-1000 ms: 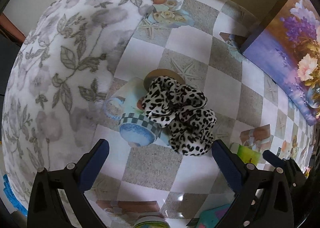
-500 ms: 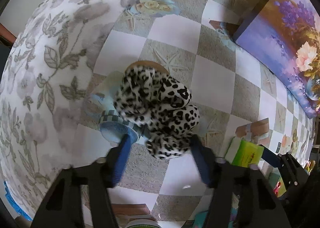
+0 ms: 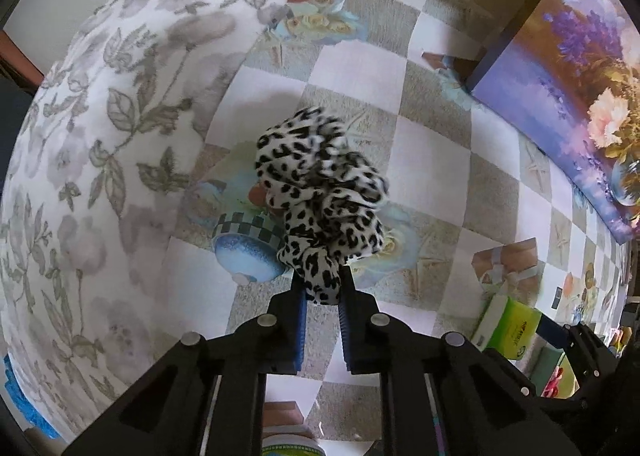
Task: Organize soft objects
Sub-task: 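Grasp the leopard scrunchie with the left gripper while the right grasps the green tissue pack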
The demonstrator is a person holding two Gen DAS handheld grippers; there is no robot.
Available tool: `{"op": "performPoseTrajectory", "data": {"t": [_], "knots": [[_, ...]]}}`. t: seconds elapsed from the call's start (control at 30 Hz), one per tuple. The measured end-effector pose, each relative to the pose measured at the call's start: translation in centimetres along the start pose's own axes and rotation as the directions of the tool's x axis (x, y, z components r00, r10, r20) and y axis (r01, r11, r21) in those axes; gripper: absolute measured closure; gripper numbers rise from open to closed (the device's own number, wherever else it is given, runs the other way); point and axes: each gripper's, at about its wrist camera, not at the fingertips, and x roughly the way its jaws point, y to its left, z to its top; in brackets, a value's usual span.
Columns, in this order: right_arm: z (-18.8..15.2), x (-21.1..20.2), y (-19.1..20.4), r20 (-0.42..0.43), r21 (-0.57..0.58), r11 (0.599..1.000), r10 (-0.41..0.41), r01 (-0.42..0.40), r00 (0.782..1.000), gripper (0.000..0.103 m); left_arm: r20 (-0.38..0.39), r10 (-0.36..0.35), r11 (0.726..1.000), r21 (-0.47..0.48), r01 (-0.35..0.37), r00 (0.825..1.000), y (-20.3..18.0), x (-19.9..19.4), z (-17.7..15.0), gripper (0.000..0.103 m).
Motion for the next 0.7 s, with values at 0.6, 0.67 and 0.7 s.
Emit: {"op": "performPoseTrajectory", "data": {"t": [0.6,0.67,0.7], "knots": [[-1.7,-3.3,-2.1,0.031,0.059,0.997,0.045,-0.046,0.999,0.075,0.075,0.013,0.999,0.048,-0.017,0.997,-2.5,-6.5,-3.2,0.089],[-1.1,-3.2,-1.8,0.037,0.069,0.997,0.032,-0.035,0.999,0.049,0.075,0.026,0.999,0.041,-0.029,0.997,-2.1,-6.9,-3.3,0.089],[-0.9,-3.0,-1.7,0.037,0.077,0.996,0.032,-0.035,0.999,0.036,0.075,0.025,0.999,0.036,-0.028,0.997,-2.0,-6.8,-3.2,0.089]]}}
